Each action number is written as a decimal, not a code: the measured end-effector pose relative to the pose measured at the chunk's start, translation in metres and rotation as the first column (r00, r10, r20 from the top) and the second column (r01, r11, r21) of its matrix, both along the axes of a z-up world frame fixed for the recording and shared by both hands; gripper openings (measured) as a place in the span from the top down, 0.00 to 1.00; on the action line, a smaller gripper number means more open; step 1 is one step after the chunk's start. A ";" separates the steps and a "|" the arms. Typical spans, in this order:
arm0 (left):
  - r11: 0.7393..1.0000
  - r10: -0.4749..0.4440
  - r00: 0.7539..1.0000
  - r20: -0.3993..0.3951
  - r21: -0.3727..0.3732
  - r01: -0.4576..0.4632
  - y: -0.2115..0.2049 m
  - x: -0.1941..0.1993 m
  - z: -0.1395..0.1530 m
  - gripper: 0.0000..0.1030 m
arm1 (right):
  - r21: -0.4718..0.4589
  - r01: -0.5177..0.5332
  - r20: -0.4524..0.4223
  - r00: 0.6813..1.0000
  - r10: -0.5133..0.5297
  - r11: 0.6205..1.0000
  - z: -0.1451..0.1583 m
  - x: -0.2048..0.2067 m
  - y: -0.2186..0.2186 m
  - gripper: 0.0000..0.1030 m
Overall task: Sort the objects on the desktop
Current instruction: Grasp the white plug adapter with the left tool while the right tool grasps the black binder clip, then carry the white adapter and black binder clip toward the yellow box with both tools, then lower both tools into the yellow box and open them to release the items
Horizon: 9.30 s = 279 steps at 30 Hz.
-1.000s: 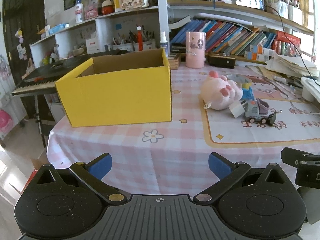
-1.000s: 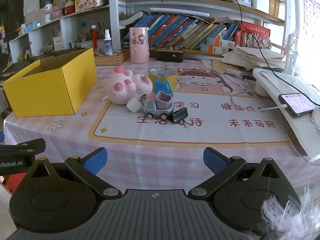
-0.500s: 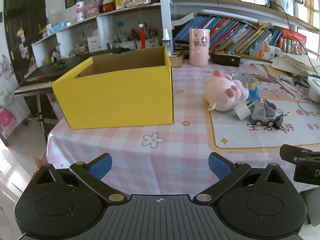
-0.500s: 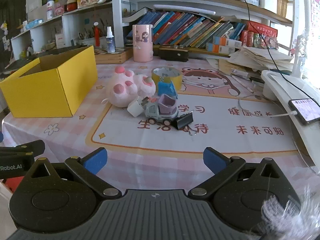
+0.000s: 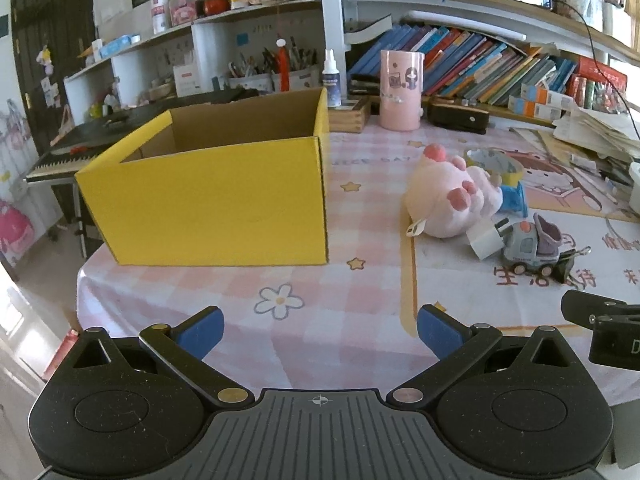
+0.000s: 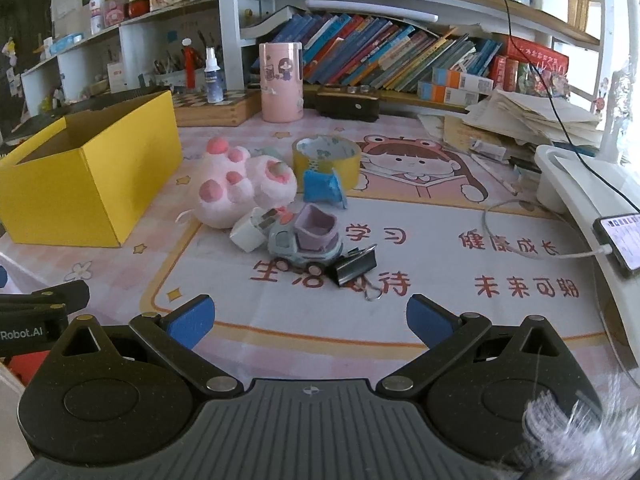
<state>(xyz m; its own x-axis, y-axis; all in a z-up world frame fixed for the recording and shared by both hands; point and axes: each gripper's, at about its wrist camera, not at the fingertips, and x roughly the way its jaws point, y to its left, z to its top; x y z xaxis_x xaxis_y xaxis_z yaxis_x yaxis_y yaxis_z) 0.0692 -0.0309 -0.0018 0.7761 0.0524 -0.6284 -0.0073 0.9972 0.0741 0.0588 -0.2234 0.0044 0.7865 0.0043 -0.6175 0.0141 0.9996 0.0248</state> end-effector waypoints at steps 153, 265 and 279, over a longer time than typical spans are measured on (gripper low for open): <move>0.993 -0.009 1.000 -0.020 -0.116 0.006 0.165 -0.077 0.000 0.60 | 0.014 -0.364 -0.063 0.929 0.364 0.931 -0.004 -0.048 0.196 0.62; 0.999 0.035 0.987 -0.158 0.005 -0.035 0.148 0.177 0.024 0.60 | -0.302 -0.830 -0.293 0.549 0.783 0.469 0.029 0.274 0.242 0.62; 0.998 0.052 0.986 -0.157 0.028 -0.048 0.146 0.175 0.023 0.53 | -0.320 -0.848 -0.347 0.520 0.781 0.423 0.019 0.271 0.247 0.62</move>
